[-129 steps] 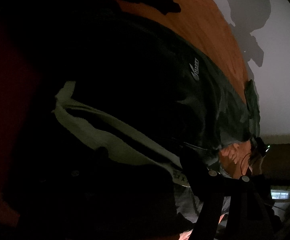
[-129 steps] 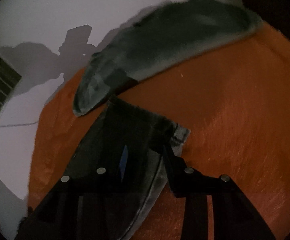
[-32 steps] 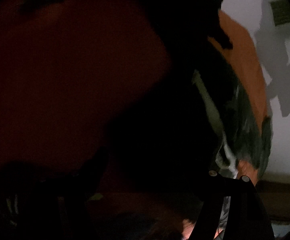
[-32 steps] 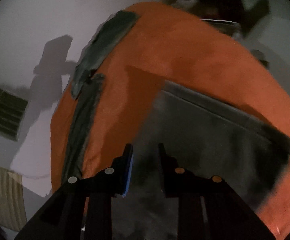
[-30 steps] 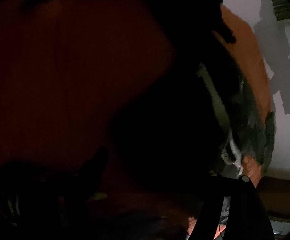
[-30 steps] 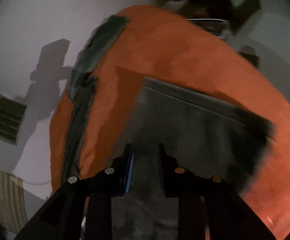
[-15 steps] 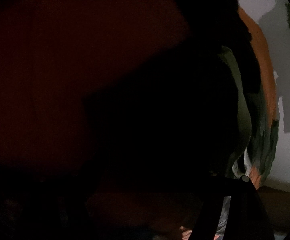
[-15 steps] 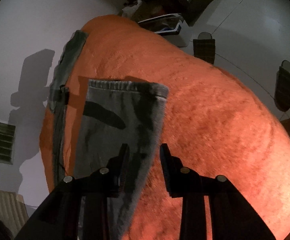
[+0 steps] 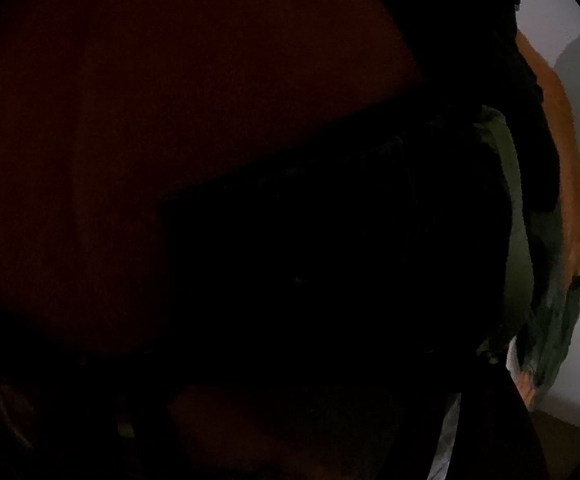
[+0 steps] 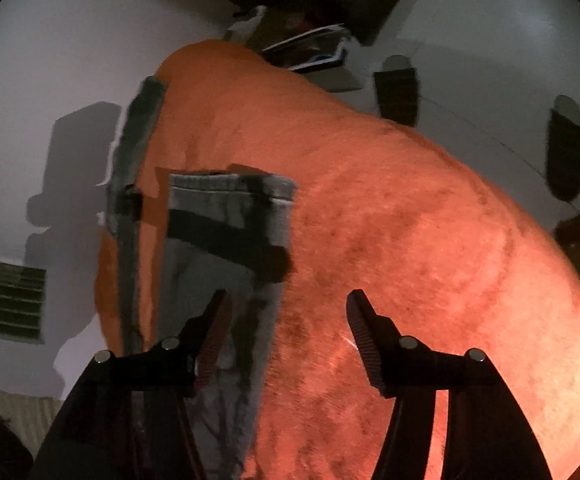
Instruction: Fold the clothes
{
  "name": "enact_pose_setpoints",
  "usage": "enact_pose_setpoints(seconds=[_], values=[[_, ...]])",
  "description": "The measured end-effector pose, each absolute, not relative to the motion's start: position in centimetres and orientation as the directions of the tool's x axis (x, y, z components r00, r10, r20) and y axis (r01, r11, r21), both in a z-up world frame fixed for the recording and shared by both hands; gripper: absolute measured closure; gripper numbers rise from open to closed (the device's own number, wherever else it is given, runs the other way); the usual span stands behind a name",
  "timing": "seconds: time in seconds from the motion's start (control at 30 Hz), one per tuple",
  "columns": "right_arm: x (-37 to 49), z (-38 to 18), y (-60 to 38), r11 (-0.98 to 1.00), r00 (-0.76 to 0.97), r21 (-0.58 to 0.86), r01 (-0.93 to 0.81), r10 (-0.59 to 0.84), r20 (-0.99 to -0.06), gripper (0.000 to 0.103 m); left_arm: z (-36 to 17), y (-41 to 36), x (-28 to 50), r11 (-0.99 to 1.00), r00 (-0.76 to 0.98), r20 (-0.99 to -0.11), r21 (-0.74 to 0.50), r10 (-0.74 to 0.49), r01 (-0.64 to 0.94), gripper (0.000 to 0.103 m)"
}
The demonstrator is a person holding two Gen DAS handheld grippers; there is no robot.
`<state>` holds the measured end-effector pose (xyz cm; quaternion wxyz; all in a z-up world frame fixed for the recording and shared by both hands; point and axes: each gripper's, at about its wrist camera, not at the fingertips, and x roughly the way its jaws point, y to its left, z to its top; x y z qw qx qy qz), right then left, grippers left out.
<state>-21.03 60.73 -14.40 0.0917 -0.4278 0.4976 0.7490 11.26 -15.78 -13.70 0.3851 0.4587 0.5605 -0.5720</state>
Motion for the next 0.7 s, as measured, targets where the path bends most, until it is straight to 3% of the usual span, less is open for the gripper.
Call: enact_pose_setpoints(seconds=[0.37,0.5,0.6,0.7], values=[[-25.3,-17.0,58.7,-0.525,-0.610,0.684,-0.506,-0.344,-0.714,0.045,-12.8,-16.8,12.2,-0.080,-0.299,-0.951,-0.305,0.084,0.949,0.030],[-26.8,-17.5,58.1,-0.527,-0.613,0.698,-0.485,-0.364,-0.701,0.060,-11.8,-17.8,13.6,-0.101,-0.305,-0.948,-0.314,0.093,0.944,0.050],[-28.0,-17.7,57.5,-0.526,-0.612,0.694,-0.492,-0.358,-0.705,0.092,-11.6,-18.7,14.7,-0.064,-0.345,-0.931,-0.354,0.117,0.933,0.065],[-28.5,-15.7,56.3,-0.565,-0.641,0.685,-0.460,-0.322,-0.697,0.093,-10.6,-19.4,15.5,-0.022,-0.394,-0.911,-0.400,0.124,0.916,0.078]])
